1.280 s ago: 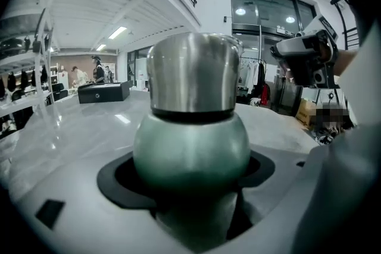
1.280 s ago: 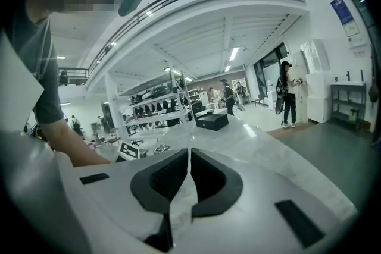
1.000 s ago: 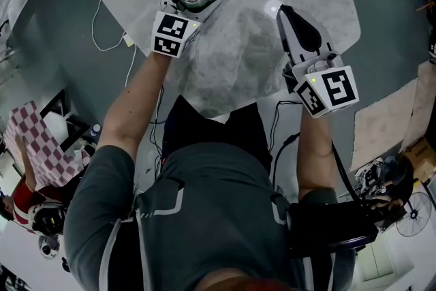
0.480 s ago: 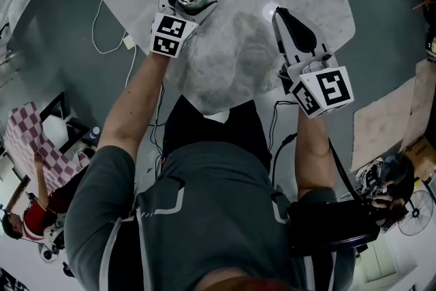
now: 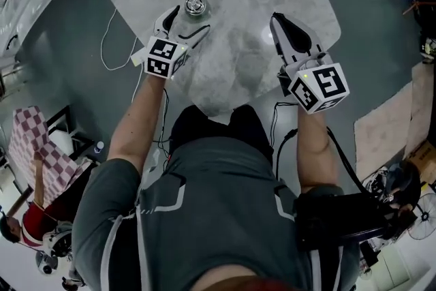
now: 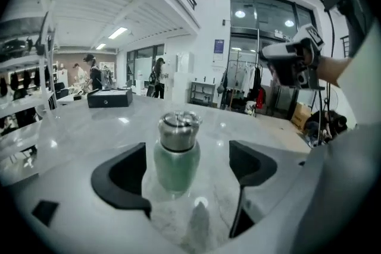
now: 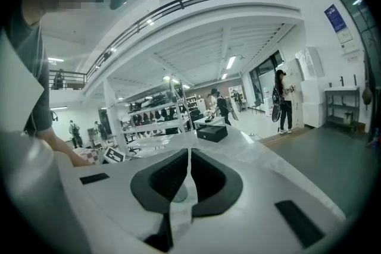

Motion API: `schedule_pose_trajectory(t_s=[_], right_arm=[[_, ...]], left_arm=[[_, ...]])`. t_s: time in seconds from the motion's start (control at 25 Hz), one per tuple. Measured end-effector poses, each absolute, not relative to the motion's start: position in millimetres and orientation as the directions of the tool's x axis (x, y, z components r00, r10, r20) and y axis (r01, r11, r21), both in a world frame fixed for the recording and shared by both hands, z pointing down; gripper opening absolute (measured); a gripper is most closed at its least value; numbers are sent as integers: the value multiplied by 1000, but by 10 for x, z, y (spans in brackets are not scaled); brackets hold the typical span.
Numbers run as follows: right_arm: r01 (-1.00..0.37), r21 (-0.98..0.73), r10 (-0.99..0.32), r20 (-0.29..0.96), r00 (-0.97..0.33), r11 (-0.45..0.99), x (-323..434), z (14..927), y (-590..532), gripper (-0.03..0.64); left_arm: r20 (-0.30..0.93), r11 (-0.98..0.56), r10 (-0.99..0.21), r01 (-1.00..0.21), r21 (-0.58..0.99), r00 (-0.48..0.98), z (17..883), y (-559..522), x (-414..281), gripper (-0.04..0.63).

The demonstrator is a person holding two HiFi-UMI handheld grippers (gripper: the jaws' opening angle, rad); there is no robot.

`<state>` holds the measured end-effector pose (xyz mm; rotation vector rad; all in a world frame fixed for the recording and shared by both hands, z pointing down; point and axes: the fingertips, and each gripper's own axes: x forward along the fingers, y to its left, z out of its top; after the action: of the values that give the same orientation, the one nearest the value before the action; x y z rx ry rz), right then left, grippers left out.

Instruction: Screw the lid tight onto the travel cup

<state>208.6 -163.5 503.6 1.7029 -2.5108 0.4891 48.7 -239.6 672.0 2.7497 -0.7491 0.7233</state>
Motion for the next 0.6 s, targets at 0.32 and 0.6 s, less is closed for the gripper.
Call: schedule_pose_trajectory(t_s=[0.32,0.6], right_arm=[[-909,-221,-896,201,-397,353,2219,4454,-1628,40],[-898,-218,-891,172,-420,381,2425,3817,-1795,40]], left_arm=[[410,-895,-340,-425,135,846,5564,-2166,649,426],[308,-907,-350,-402,125,885,4460,-2209,965,426]])
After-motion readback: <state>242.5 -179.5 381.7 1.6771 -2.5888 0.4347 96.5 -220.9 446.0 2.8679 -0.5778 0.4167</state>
